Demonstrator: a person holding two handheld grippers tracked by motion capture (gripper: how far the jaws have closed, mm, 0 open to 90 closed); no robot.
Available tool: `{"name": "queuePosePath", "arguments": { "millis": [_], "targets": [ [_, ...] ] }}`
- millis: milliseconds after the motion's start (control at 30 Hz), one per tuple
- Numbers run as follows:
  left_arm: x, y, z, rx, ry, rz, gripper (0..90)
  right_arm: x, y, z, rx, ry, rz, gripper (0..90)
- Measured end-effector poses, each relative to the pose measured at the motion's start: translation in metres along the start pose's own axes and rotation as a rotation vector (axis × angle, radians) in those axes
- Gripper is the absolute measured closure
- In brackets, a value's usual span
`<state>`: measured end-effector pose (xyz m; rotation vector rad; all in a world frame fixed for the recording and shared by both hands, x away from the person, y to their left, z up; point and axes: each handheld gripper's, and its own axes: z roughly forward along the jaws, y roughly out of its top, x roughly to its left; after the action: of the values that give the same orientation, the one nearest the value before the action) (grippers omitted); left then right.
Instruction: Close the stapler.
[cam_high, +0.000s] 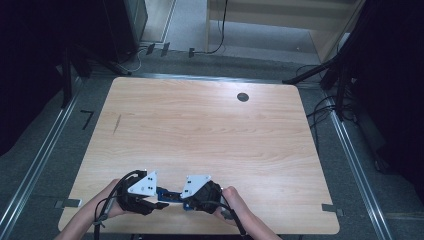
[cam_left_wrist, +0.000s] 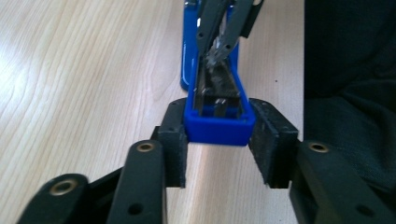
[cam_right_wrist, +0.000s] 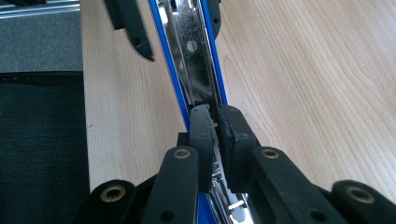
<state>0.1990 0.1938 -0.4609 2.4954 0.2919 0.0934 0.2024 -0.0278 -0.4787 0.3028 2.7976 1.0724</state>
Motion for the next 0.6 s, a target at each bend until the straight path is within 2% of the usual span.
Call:
{"name": "queuePosePath", "arguments": {
  "millis": [100,200,500,600],
  "targets": [
    [0.000,-0.002,0.002,-0.001,0.008,-0.004,66.3,0.000,0.000,0.000,0.003,0.000,-0.002,84.9],
    [0.000,-0.001,0.002,-0.011,0.009,-0.005,66.6,0.000,0.000,0.000,0.003,-0.001,-0.004,84.9],
    [-0.003,0.012,0.003,-0.078,0.032,0.033,67.0,-0.005,-0.004,-0.009,-0.012,-0.007,0.014,84.9],
    [-0.006,0.016,0.008,-0.101,0.052,0.032,66.5,-0.007,-0.008,-0.012,-0.018,-0.007,0.032,84.9]
  ]
}}
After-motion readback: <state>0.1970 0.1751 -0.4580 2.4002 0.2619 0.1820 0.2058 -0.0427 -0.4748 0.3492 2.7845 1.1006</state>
